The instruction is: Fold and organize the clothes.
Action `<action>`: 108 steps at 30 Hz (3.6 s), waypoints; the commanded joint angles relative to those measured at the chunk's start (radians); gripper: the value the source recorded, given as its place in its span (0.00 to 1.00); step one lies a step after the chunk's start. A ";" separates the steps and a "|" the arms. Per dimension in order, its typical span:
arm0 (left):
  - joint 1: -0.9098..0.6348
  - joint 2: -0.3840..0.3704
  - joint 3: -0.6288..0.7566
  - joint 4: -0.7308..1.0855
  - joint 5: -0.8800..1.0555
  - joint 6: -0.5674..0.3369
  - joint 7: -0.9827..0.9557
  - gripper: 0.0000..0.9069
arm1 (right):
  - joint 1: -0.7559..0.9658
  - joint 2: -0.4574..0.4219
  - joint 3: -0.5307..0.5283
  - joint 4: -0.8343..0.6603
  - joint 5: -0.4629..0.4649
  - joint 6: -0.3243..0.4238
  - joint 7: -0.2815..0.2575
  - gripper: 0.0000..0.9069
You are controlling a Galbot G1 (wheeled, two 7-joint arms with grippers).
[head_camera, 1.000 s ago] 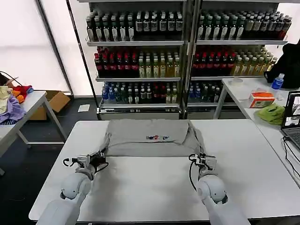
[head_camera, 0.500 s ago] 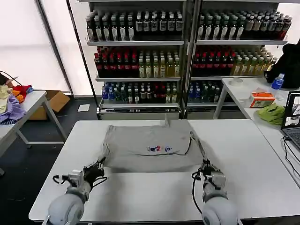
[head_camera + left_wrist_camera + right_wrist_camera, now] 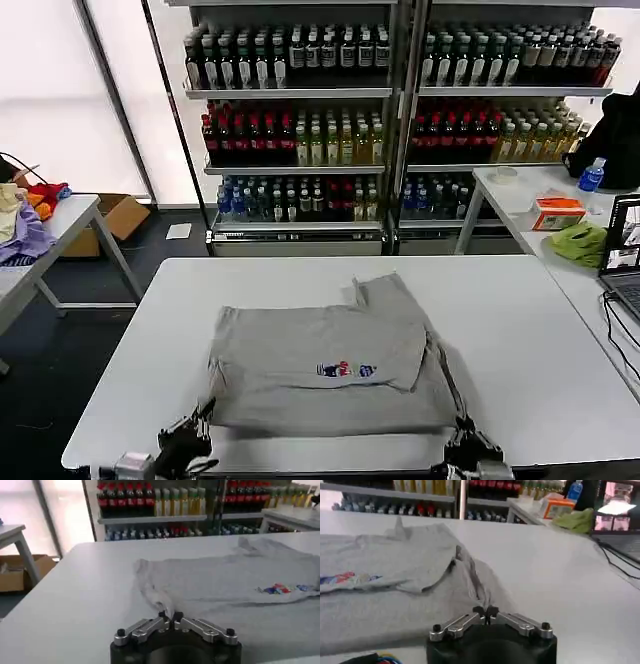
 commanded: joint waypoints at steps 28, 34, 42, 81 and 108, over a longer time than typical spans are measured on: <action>-0.211 -0.063 -0.052 -0.116 -0.074 0.061 0.125 1.00 | 0.335 0.014 0.225 0.001 0.047 0.058 -0.212 1.00; -0.442 0.072 -0.021 0.162 -0.131 0.071 0.161 1.00 | 0.663 -0.133 0.138 -0.240 0.199 -0.086 -0.368 1.00; -0.663 0.206 0.049 0.403 -0.237 0.093 0.241 1.00 | 1.053 -0.185 -0.131 -0.674 0.296 -0.093 -0.458 1.00; -0.832 0.159 0.180 0.651 -0.205 0.110 0.216 1.00 | 1.122 -0.045 -0.201 -0.902 0.161 -0.114 -0.576 1.00; -0.807 0.128 0.227 0.688 -0.178 0.133 0.208 0.02 | 1.078 0.049 -0.191 -0.929 0.125 -0.112 -0.582 0.00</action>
